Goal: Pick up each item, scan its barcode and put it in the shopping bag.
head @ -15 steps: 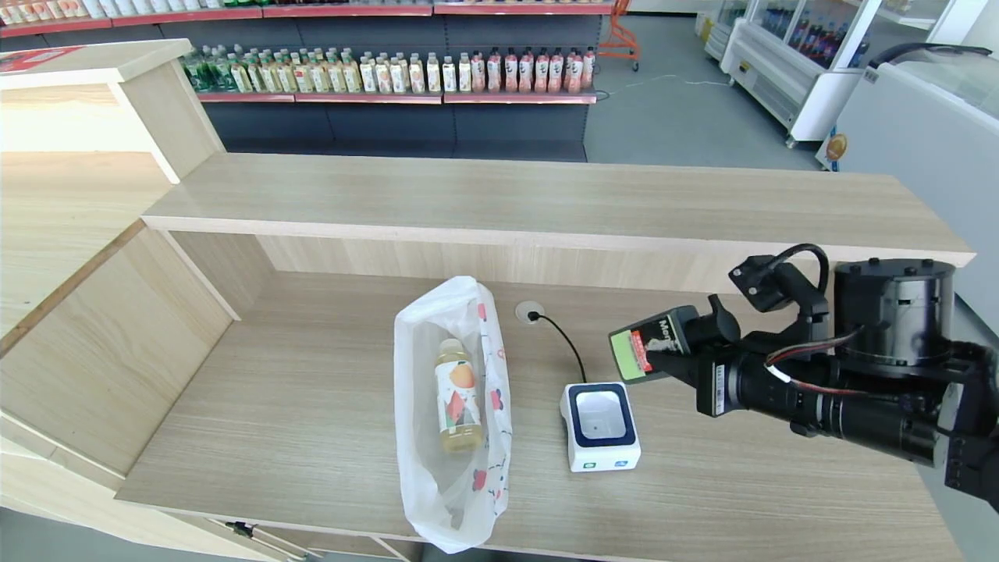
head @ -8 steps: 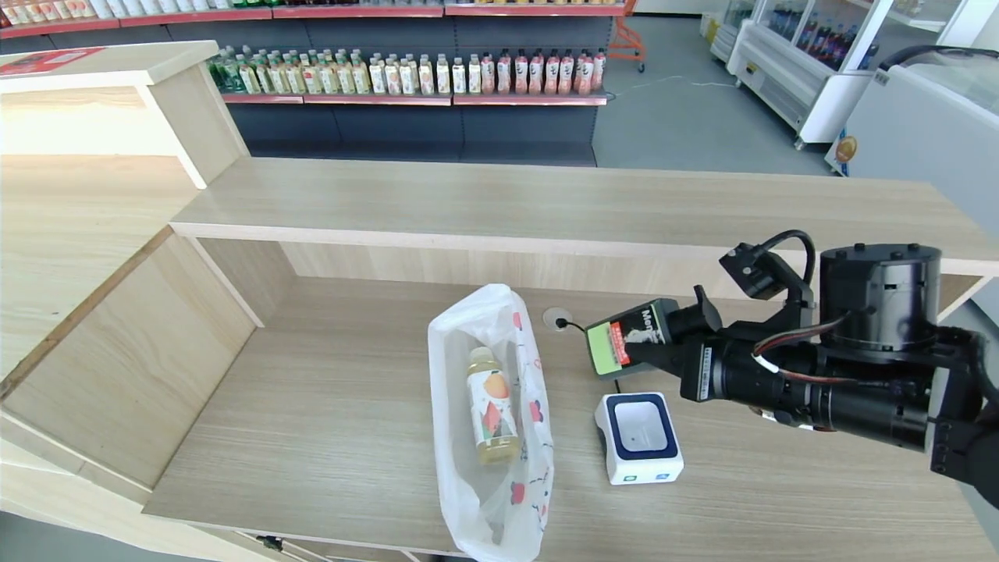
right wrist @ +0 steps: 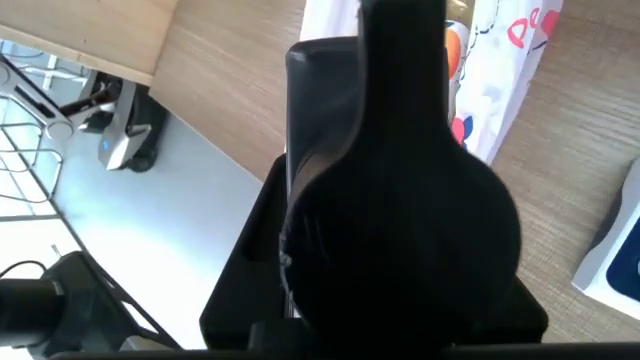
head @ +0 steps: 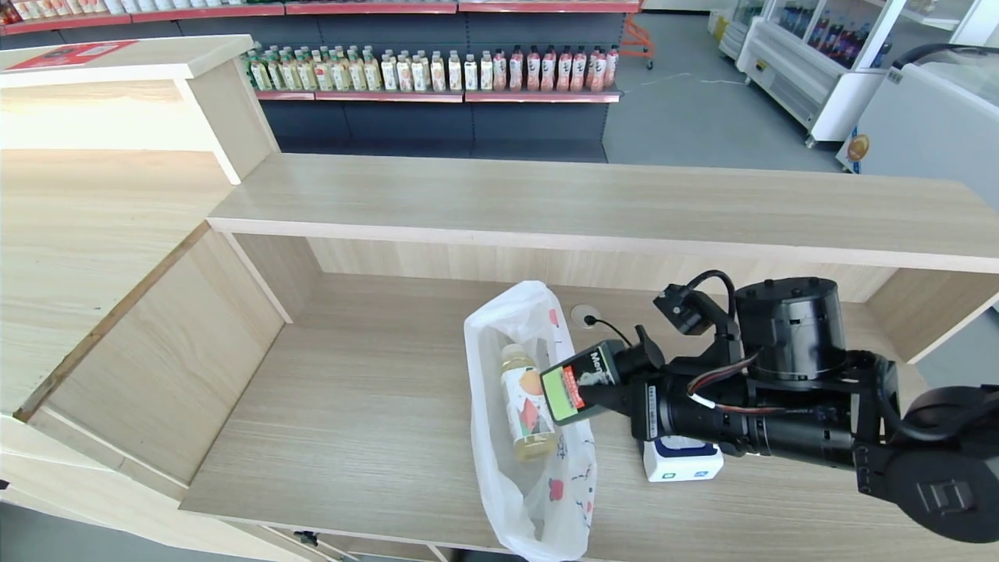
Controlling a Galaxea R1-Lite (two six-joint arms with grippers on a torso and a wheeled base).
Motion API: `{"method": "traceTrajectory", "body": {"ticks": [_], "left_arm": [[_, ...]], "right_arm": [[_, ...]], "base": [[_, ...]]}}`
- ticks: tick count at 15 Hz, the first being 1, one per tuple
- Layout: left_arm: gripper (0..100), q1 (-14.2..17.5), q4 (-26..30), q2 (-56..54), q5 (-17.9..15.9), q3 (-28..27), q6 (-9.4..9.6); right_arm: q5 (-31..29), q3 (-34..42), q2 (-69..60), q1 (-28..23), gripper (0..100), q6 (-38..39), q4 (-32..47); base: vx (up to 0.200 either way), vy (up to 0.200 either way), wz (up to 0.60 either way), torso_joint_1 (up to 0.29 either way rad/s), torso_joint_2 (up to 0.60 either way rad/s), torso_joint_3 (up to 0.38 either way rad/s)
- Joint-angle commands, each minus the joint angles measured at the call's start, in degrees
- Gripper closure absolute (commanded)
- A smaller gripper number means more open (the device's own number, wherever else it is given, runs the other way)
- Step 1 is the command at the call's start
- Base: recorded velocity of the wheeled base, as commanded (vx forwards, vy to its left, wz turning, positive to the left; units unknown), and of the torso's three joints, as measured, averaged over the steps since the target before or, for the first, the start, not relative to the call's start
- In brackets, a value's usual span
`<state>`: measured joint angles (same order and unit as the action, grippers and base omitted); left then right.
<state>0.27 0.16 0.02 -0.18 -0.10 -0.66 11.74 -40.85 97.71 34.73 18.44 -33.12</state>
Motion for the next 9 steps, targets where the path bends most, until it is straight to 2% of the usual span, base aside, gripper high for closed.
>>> {"method": "traceTrajectory", "body": {"ticks": [1, 9], "left_arm": [[0, 0.0, 0.0, 0.0, 0.0, 0.0, -0.04], [0, 0.0, 0.0, 0.0, 0.1, 0.0, -0.04]], "right_arm": [[0.1, 0.4, 0.8, 0.2, 100, 0.8, -0.2], [2.3, 1.6, 11.0, 0.3, 100, -1.2, -0.2]], "base": [[0.0, 0.0, 0.0, 0.0, 0.0, 0.0], [0.0, 0.0, 0.0, 0.0, 0.0, 0.0]]}}
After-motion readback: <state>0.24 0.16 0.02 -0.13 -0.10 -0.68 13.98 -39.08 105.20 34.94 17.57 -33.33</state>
